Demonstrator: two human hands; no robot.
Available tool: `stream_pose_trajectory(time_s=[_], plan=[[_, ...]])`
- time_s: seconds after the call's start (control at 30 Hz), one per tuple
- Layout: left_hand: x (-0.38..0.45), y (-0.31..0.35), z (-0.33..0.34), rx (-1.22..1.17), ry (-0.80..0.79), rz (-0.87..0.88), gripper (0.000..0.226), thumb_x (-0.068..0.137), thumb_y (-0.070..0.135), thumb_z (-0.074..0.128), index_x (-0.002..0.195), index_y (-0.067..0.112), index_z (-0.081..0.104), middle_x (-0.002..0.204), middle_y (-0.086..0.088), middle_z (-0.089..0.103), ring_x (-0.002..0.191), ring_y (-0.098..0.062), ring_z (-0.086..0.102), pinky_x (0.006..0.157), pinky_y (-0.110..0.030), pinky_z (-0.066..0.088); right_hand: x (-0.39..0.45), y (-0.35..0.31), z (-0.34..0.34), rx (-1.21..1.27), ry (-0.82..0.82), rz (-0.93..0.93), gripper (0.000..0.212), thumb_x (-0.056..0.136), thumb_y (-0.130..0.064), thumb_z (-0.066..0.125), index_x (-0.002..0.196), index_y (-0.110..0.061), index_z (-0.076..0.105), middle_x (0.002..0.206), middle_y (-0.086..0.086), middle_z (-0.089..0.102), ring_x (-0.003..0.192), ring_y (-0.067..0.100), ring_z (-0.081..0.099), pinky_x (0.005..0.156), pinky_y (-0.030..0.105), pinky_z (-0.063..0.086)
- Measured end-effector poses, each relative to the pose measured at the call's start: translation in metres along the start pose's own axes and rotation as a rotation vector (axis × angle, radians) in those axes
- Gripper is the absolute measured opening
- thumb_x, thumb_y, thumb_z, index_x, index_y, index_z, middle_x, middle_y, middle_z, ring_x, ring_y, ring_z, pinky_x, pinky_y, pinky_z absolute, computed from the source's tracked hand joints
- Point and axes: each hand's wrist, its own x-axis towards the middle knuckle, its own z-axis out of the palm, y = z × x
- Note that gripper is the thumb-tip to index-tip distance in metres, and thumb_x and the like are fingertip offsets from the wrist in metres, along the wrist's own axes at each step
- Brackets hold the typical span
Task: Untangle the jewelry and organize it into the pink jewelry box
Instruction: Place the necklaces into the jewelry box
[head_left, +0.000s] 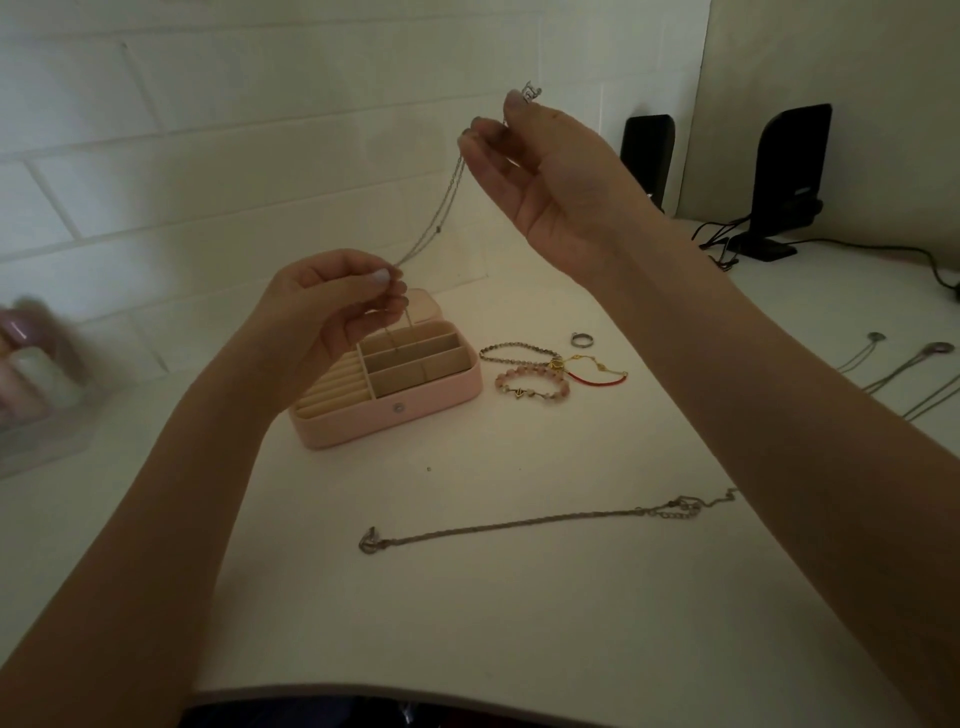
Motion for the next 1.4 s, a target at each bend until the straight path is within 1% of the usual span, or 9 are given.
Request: stream_pose_trajectory(time_s=[0.1, 0.27, 0.43, 0.57, 0.7, 0.9, 1.07, 1.27, 1.4], plan=[[-0.001, -0.001, 0.003, 0.197, 0.037, -0.042, 0.014, 0.077, 0.001, 0.064, 0.072, 0.012, 0.07, 0.067, 0.0, 0.068, 0.062, -0.009, 0.064, 0.064, -0.018, 0.054, 0.0, 0.005, -0.002, -0.038, 0.014, 0.018, 0.008, 0.095, -0.002, 0.05, 0.086, -0.003, 0.048, 0.073, 0.016, 0.057, 0.06, 0.021, 0.063, 0.062, 0.029, 0.059], [-0.005, 0.0, -0.002, 0.62, 0.019, -0.116, 0.018, 0.074, 0.012, 0.073, 0.065, 0.027, 0.074, 0.079, -0.004, 0.069, 0.07, -0.007, 0.061, 0.07, -0.019, 0.047, -0.002, 0.017, -0.003, -0.154, -0.007, 0.091, 0.006, 0.095, -0.002, 0.049, 0.089, -0.001, 0.048, 0.075, 0.016, 0.056, 0.064, 0.021, 0.061, 0.062, 0.029, 0.059], [-0.007, -0.001, -0.004, 0.867, -0.007, -0.242, 0.008, 0.075, 0.017, 0.075, 0.072, 0.024, 0.075, 0.069, 0.01, 0.072, 0.065, 0.004, 0.061, 0.07, -0.012, 0.039, -0.003, 0.027, -0.005, -0.342, -0.043, 0.151, 0.006, 0.094, -0.002, 0.051, 0.088, -0.001, 0.049, 0.075, 0.015, 0.056, 0.065, 0.023, 0.061, 0.067, 0.031, 0.059], [-0.006, -0.007, -0.008, 1.108, -0.024, -0.255, 0.016, 0.075, 0.016, 0.075, 0.069, 0.03, 0.072, 0.07, 0.006, 0.069, 0.067, -0.005, 0.059, 0.064, -0.015, 0.041, -0.004, 0.038, -0.008, -0.514, -0.086, 0.169, 0.007, 0.091, -0.001, 0.056, 0.087, -0.003, 0.05, 0.075, 0.015, 0.058, 0.067, 0.025, 0.062, 0.07, 0.033, 0.059], [-0.005, -0.008, -0.01, 1.145, -0.059, -0.221, 0.017, 0.075, 0.011, 0.072, 0.073, 0.028, 0.073, 0.054, 0.017, 0.06, 0.054, 0.002, 0.053, 0.053, -0.005, 0.037, -0.009, 0.05, -0.006, -0.575, -0.137, 0.199, 0.007, 0.089, -0.001, 0.058, 0.086, -0.003, 0.052, 0.075, 0.016, 0.06, 0.066, 0.024, 0.064, 0.072, 0.034, 0.06], [-0.003, -0.011, -0.006, 1.229, 0.058, -0.053, 0.022, 0.072, 0.005, 0.069, 0.071, 0.028, 0.069, 0.063, 0.014, 0.06, 0.057, 0.005, 0.053, 0.054, -0.001, 0.035, -0.009, 0.052, 0.002, -0.501, -0.131, 0.086, 0.009, 0.09, -0.002, 0.058, 0.084, -0.004, 0.051, 0.073, 0.014, 0.06, 0.064, 0.023, 0.063, 0.073, 0.034, 0.058], [-0.004, -0.011, -0.005, 1.192, -0.022, -0.095, 0.019, 0.07, 0.012, 0.077, 0.067, 0.03, 0.07, 0.056, 0.016, 0.063, 0.056, 0.006, 0.053, 0.054, -0.002, 0.037, -0.01, 0.052, -0.002, -0.532, -0.137, 0.098, 0.008, 0.09, -0.003, 0.059, 0.087, -0.004, 0.052, 0.073, 0.013, 0.06, 0.064, 0.022, 0.063, 0.074, 0.034, 0.059], [-0.004, -0.01, -0.003, 1.26, 0.122, 0.016, 0.016, 0.073, 0.012, 0.073, 0.072, 0.027, 0.067, 0.066, 0.018, 0.059, 0.059, -0.003, 0.052, 0.055, -0.004, 0.033, -0.01, 0.052, -0.002, -0.526, -0.139, 0.086, 0.009, 0.09, -0.002, 0.058, 0.085, -0.004, 0.051, 0.073, 0.014, 0.06, 0.067, 0.024, 0.062, 0.075, 0.035, 0.059], [-0.004, -0.01, -0.003, 1.22, 0.049, -0.018, 0.016, 0.07, 0.013, 0.075, 0.07, 0.027, 0.068, 0.067, 0.014, 0.064, 0.058, 0.001, 0.055, 0.054, 0.001, 0.035, -0.009, 0.052, -0.003, -0.518, -0.129, 0.081, 0.011, 0.09, -0.002, 0.059, 0.082, -0.004, 0.051, 0.072, 0.013, 0.06, 0.065, 0.023, 0.063, 0.073, 0.034, 0.059]])
